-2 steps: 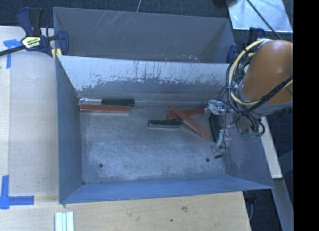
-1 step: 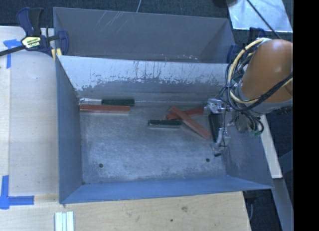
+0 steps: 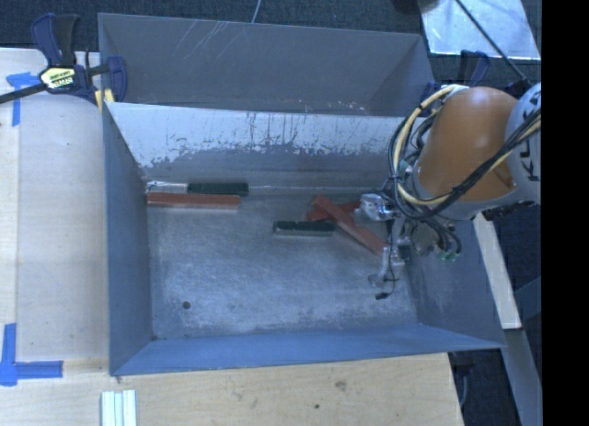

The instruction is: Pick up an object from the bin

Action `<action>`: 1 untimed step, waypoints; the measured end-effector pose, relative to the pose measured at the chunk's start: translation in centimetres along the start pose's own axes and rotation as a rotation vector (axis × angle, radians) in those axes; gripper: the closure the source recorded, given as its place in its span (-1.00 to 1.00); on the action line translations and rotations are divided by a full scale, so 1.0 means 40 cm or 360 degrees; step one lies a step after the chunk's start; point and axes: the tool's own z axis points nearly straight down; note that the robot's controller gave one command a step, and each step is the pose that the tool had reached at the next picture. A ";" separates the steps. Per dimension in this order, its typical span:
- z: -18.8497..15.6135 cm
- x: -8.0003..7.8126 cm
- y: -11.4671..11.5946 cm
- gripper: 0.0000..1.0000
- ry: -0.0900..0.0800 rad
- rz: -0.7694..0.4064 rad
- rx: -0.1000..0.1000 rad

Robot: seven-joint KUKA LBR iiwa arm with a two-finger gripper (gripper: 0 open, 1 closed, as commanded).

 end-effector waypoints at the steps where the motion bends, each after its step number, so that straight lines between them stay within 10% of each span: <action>1: 0.078 -0.117 -0.123 -1.00 -0.0019 -0.0221 0.0008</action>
Offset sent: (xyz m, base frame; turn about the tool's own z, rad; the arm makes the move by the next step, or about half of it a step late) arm 0.0328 0.0002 -0.0523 0.1348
